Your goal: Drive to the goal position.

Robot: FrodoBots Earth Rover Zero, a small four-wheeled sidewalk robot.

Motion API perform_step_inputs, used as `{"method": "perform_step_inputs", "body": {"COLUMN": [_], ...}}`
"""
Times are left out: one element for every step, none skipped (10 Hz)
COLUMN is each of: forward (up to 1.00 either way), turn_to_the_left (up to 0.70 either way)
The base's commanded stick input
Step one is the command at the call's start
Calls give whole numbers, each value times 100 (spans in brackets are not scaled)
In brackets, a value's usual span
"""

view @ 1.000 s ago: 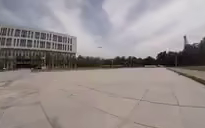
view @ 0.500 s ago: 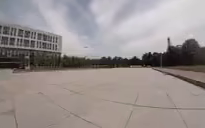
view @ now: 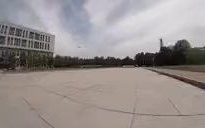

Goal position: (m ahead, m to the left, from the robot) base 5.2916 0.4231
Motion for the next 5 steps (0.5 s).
{"method": "perform_step_inputs", "body": {"forward": [70, 70, 70, 70, 70], "turn_to_the_left": [0, 0, 0, 0, 0]}}
